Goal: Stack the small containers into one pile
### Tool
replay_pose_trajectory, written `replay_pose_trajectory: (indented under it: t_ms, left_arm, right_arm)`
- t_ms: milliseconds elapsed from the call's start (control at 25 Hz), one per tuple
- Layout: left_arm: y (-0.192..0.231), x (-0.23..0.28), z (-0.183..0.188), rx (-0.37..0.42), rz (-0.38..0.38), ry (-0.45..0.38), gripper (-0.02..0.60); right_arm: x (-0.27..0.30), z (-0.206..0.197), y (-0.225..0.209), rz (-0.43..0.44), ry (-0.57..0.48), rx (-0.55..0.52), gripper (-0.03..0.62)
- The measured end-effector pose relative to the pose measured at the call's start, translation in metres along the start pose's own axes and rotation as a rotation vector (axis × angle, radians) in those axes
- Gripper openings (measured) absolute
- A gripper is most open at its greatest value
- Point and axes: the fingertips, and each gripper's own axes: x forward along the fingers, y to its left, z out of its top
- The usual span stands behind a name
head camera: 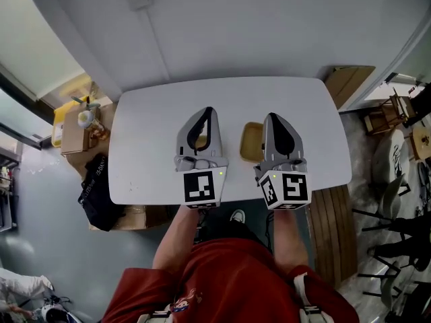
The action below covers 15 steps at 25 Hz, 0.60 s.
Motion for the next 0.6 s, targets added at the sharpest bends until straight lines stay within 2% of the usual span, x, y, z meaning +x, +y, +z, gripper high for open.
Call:
replay_pose_trajectory:
  t_ms: [120, 320, 440, 600]
  left_arm:
    - [-0.006, 0.028, -0.005, 0.012, 0.017, 0.015, 0.002]
    - [0.002, 0.055, -0.016, -0.024, 0.074, 0.044, 0.002]
    - [0.016, 0.056, -0.027, -0.004, 0.098, 0.076, 0.002]
    - [0.039, 0.059, -0.029, -0.004, 0.112, 0.038, 0.002]
  right_arm:
    - [0.022, -0.001, -0.021, 0.021, -0.004, 0.016, 0.001]
    - [0.055, -0.011, -0.04, 0.064, 0.01, 0.039, 0.0]
    - [0.07, -0.016, -0.034, 0.084, 0.009, 0.05, 0.002]
    - [0.09, -0.026, -0.014, 0.103, 0.01, 0.038, 0.0]
